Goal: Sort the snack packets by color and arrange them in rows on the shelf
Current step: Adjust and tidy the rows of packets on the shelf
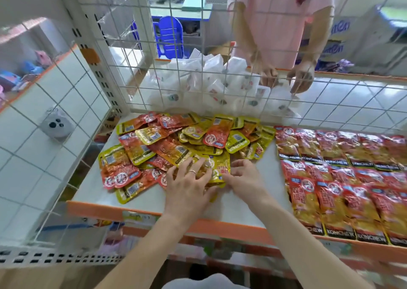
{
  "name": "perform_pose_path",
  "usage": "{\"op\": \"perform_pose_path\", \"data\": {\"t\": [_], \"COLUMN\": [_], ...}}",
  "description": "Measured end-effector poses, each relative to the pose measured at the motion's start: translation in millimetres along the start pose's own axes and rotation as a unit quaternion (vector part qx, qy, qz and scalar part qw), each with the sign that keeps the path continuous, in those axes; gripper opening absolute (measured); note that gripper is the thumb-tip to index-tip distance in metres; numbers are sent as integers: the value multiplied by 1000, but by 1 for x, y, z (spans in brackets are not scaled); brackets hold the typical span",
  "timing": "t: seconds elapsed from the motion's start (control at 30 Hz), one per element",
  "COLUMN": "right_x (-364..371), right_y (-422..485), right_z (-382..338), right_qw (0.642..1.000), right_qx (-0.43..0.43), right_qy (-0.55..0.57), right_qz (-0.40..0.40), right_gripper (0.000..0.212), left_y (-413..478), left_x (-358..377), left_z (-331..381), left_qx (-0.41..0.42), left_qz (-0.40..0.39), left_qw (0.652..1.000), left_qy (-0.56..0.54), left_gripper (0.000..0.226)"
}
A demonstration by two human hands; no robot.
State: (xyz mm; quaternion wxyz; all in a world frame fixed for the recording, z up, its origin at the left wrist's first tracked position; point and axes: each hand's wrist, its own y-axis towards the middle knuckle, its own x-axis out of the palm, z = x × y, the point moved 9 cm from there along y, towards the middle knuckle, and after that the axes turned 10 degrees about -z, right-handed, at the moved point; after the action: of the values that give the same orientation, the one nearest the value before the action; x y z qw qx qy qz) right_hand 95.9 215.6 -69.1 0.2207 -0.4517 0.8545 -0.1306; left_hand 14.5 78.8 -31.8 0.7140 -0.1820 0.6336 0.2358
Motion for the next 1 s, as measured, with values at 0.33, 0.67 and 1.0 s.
{"op": "perform_pose_path", "data": {"t": [0.33, 0.67, 1.0], "right_x": [-30, -44, -80], "right_y": [-44, -80, -9], "right_z": [15, -9, -2], "right_qw": [970, 940, 999], "right_qx": [49, 41, 44], "right_qy": [235, 317, 24], "right_qz": [-28, -123, -3], "right_gripper": [30, 26, 18], "left_y": [-32, -10, -8], "left_x": [-9, -46, -22], "left_z": [26, 53, 15], "left_qx": [111, 115, -76], "left_qz": [93, 155, 22], "left_qw": [988, 948, 762], "left_qy": [-49, -253, -642], "left_gripper": [56, 21, 13]}}
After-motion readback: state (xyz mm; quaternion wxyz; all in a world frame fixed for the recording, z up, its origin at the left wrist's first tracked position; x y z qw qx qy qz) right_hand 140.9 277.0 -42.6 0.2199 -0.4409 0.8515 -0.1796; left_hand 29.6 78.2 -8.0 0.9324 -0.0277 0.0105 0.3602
